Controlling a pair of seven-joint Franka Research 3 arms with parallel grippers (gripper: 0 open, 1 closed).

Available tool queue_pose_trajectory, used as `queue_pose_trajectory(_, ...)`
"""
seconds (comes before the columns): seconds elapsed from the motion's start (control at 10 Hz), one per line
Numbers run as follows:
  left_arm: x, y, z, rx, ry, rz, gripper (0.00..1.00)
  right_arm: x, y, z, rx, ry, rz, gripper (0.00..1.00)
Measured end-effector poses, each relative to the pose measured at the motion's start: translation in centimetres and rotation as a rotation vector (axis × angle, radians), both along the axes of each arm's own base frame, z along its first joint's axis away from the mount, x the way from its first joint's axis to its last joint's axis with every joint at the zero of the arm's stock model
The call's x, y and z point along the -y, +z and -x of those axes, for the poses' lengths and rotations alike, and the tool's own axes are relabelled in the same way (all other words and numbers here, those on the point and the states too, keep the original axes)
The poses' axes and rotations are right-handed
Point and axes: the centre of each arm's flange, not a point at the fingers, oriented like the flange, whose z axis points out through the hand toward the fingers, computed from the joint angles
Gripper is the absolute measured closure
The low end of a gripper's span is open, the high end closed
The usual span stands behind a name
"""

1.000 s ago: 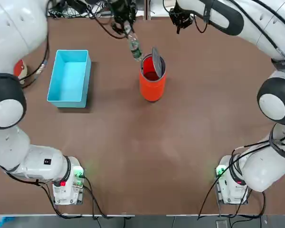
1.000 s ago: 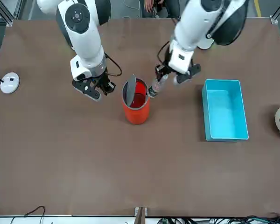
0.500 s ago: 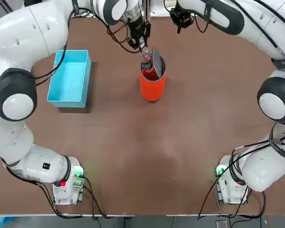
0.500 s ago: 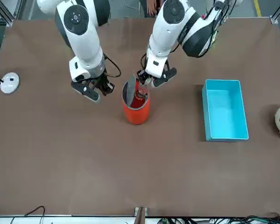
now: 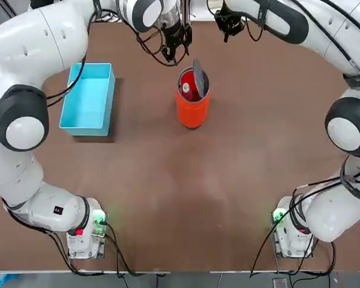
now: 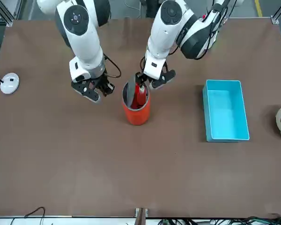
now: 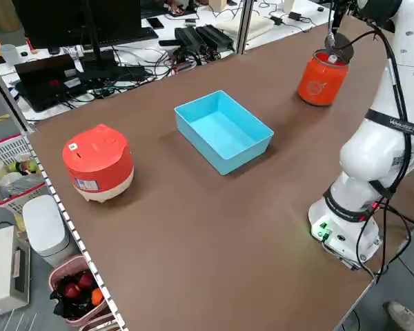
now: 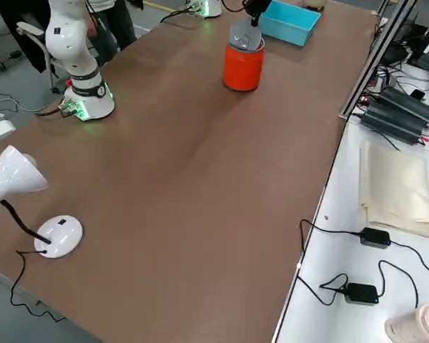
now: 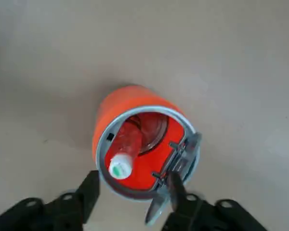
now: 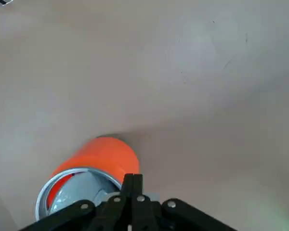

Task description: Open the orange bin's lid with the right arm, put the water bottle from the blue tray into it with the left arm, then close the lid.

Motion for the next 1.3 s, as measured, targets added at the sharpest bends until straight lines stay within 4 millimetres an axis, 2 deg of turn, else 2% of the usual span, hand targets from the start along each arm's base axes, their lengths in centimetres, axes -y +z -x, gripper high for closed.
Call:
queue_pose_trajectory(0.1, -0.7, 0.2, -0.8, 0.011, 0.013, -0.004, 0.10, 0.0, 0.0, 0.0, 0.000, 0.000, 0.000, 0.99)
queue_pose_trajectory(0.2, -2.4, 0.5, -2.4, 0.032, 0.044, -0.016, 0.07, 0.0, 0.0, 0.0, 0.000, 0.000, 0.000, 0.99)
queue_pose_trajectory(0.3, -5.0, 0.9, -4.7, 0.055, 0.079, -0.036, 0.02, 0.0, 0.0, 0.0, 0.000, 0.001, 0.000, 0.99)
queue_pose_trajectory(0.5, -11.1, 1.0, -8.3, 0.062, 0.079, -0.139, 0.00, -0.8, -0.4, 0.4, 0.002, 0.014, -0.003, 0.99)
queue_pose_trajectory(0.7, -17.3, 1.4, -11.2, 0.046, 0.018, -0.215, 0.00, -3.2, -1.9, 1.9, 0.001, 0.047, -0.005, 0.99)
queue_pose_trajectory(0.9, -24.5, 2.7, -13.6, 0.032, -0.053, -0.249, 0.00, -6.4, -3.0, 4.2, -0.002, 0.071, -0.003, 0.99)
queue_pose_trajectory(1.1, -32.0, 4.6, -15.0, 0.043, -0.097, -0.259, 0.00, -9.4, -4.2, 6.4, 0.014, 0.062, -0.019, 0.99)
queue_pose_trajectory(1.3, -37.7, 5.4, -15.1, 0.021, -0.215, -0.278, 0.00, -11.6, -6.5, 7.6, 0.025, 0.055, -0.030, 0.99)
